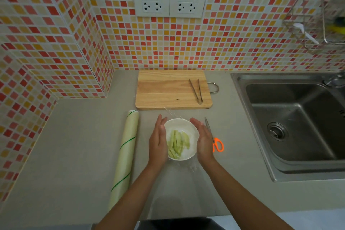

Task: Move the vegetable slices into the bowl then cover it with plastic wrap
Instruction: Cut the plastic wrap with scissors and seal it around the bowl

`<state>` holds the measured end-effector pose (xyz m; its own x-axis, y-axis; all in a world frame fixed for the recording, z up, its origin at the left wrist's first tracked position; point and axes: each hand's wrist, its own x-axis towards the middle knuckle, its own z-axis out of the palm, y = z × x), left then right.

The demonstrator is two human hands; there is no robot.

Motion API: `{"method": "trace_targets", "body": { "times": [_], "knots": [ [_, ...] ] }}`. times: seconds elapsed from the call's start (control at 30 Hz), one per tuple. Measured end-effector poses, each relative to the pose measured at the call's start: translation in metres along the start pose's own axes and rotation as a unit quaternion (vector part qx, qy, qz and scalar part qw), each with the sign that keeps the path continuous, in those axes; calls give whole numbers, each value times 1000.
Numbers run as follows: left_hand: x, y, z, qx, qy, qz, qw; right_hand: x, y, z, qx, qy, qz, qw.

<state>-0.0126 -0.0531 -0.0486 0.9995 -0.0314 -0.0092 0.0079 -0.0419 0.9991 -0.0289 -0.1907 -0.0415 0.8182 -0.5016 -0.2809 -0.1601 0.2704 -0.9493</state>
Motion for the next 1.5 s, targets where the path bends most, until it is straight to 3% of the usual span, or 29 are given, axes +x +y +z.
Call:
{"method": "trace_targets", "body": {
  "times": [0.27, 0.47, 0.57, 0.63, 0.7, 0.87, 1.0, 1.1, 1.2, 1.5],
  "knots": [
    [0, 4, 13, -170, 101, -98, 975, 7, 6, 4, 46, -10, 28, 998],
    [-14, 1, 7, -161, 90, -169, 968, 17, -5, 1, -18, -48, 9, 999],
    [-24, 1, -2, -114, 136, -166, 970, 14, -13, 1, -87, 42, -78, 992],
    [-12, 9, -7, -67, 167, -147, 973, 4, -9, 1, -67, 109, -80, 989],
    [11, 16, -9, -19, 151, -150, 977, -8, 3, 1, -43, 125, -49, 990],
    [51, 11, -4, 55, 4, -247, 968, -11, 13, 8, -54, 113, 2, 992],
    [39, -3, -9, 74, 16, -197, 978, 11, -4, 0, -122, 73, -32, 989],
    [40, -3, -10, 84, 31, -208, 974, 5, -5, -5, -170, 115, -98, 974],
    [46, 0, -8, 91, 43, -217, 971, -8, 7, 0, -149, 120, -82, 978],
    [43, -16, -11, 43, 57, -169, 983, 0, 17, -3, -233, 108, -111, 960]
  ]
}}
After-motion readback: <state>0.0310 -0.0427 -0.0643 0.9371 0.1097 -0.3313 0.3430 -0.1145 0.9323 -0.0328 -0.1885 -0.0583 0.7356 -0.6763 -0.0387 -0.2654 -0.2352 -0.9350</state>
